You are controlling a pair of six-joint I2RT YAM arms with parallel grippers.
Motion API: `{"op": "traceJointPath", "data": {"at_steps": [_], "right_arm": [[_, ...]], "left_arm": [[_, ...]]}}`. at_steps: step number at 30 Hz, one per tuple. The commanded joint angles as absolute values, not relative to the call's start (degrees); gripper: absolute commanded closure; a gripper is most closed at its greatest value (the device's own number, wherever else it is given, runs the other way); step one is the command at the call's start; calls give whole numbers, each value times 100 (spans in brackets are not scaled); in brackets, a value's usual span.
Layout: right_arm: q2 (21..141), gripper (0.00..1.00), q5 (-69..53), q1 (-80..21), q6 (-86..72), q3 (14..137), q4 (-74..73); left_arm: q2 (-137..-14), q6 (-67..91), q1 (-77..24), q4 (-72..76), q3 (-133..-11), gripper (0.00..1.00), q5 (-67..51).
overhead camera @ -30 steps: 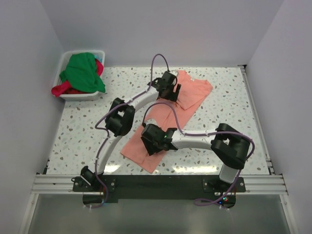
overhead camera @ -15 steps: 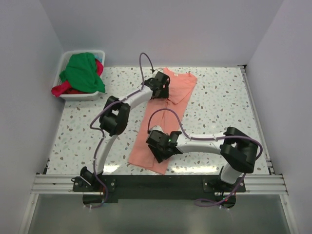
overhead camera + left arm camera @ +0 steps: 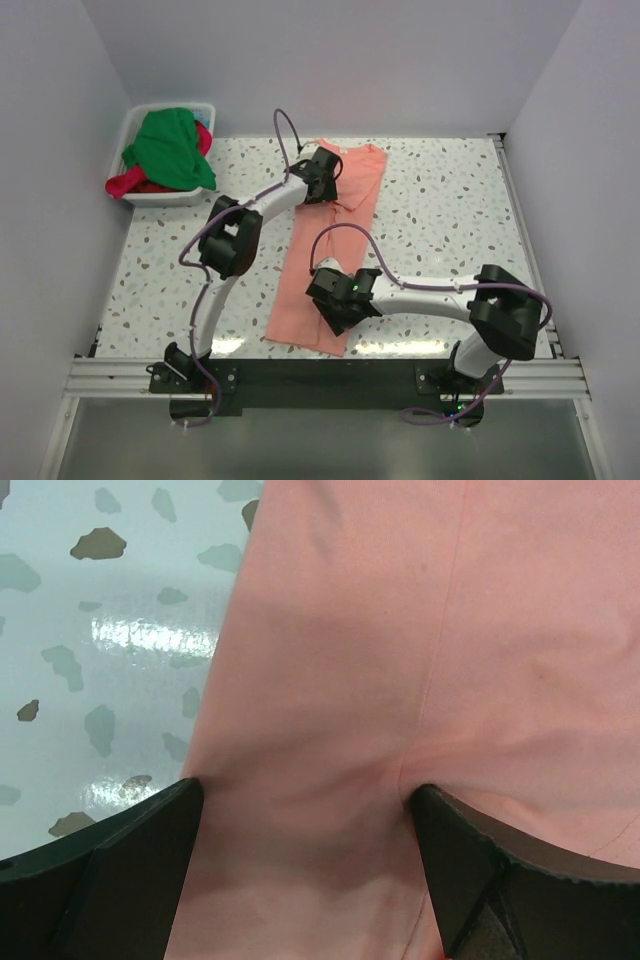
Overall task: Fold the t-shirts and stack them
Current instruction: Fold the tshirt
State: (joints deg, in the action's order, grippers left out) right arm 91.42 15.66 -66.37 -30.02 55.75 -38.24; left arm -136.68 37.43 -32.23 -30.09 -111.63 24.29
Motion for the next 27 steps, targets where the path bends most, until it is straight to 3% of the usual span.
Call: {"op": "traceJointPath", "data": {"at_steps": [1, 14, 27], "right_arm": [[8754, 36, 1767, -6662, -3076, 5642, -3973], [8911, 36, 1608, -6952, -3269, 5915, -3621], [9878, 36, 1397, -7444, -3384, 6188, -3059]], "left_arm": [[-13377, 4139, -3111, -3516, -11057, 9, 2820], [-12138, 3534, -3111, -2022, -10221, 9, 1925], [-13490, 2883, -3103, -1803, -11496, 8, 1564]]}}
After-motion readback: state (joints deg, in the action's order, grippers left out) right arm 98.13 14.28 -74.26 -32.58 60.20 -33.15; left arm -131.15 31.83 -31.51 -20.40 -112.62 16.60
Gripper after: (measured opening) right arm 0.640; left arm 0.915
